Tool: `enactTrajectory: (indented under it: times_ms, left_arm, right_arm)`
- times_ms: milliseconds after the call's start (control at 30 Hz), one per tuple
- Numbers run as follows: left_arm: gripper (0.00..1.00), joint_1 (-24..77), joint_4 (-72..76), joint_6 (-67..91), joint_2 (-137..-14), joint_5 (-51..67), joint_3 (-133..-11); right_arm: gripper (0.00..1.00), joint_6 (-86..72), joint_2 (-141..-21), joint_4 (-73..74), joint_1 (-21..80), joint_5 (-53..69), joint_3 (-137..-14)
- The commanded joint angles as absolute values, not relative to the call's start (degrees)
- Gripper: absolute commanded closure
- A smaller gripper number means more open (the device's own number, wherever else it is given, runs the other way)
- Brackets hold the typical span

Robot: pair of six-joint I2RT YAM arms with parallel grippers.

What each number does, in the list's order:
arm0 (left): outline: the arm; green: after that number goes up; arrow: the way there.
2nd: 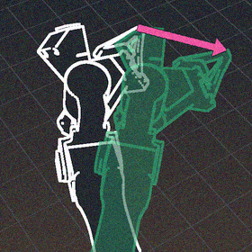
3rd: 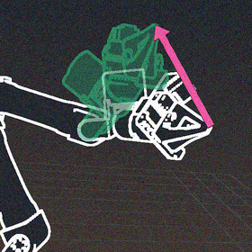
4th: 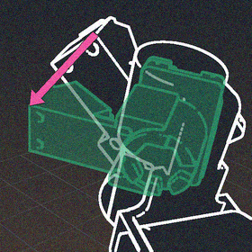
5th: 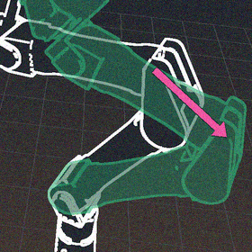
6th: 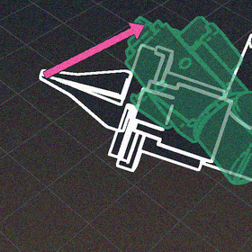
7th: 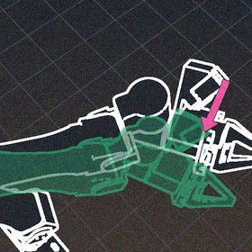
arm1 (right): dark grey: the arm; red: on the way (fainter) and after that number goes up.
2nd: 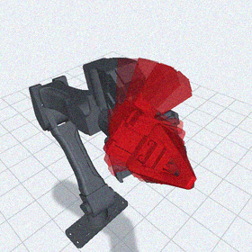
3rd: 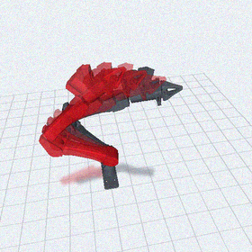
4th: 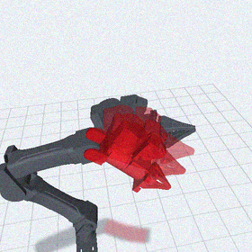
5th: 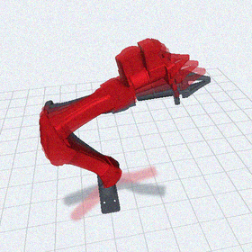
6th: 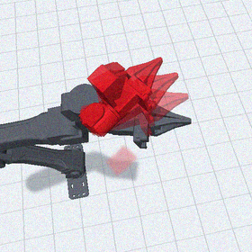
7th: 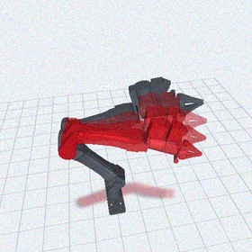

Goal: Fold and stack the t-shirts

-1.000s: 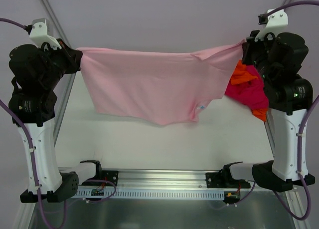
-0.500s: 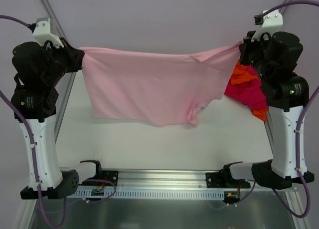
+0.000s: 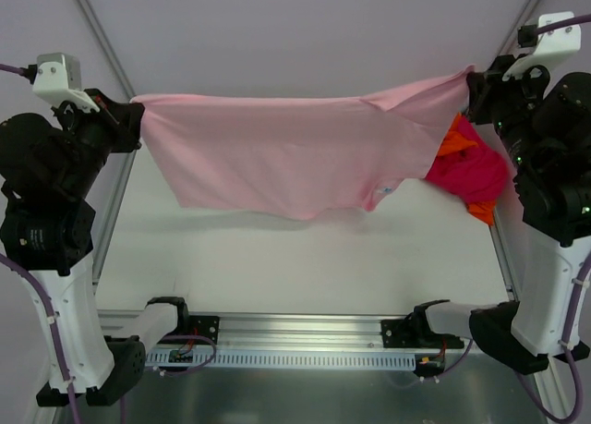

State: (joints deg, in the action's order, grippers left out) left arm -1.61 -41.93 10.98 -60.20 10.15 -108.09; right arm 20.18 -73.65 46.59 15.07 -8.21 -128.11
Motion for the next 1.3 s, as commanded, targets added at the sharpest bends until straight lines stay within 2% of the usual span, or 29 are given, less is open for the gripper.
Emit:
enactTrajectory:
  times_ms: [0,300,533,733,800,1000,1267]
  left_arm:
    - [1.0,-2.2,-39.99,11.25,-57.31,8.79,-107.75]
    - [1.0,-2.2,-44.03,12.39,-51.95,9.14,-110.74]
    - [1.0,-2.28,-53.52,14.41,-49.57,6.68,-119.09]
    - [1.0,-2.2,-55.89,15.2,-49.65,2.46,-119.18]
    - [1.0,-2.2,-55.64,15.47,-52.46,2.03,-117.26]
    - [1.0,-2.2,-45.54,16.35,-58.09,1.14,-100.48]
    - [1.0,-2.2,-28.67,18.46,-69.95,1.32,-84.48]
  right_arm:
    - [0.99,21.27,-70.32,46.32,15.38,-8.79,-127.71]
    - [0.99,20.13,-62.85,47.46,15.47,-6.33,-127.88]
    - [0.99,18.63,-58.45,52.29,15.38,-3.87,-131.92]
    - [0.99,18.46,-55.98,55.98,14.85,-7.47,-131.14]
    - [0.99,18.54,-57.3,55.64,14.85,-8.52,-126.67]
    - [0.99,21.88,-62.65,47.82,14.94,-15.21,-108.84]
    - [0.99,19.51,-78.46,32.98,13.98,-12.75,-99.05]
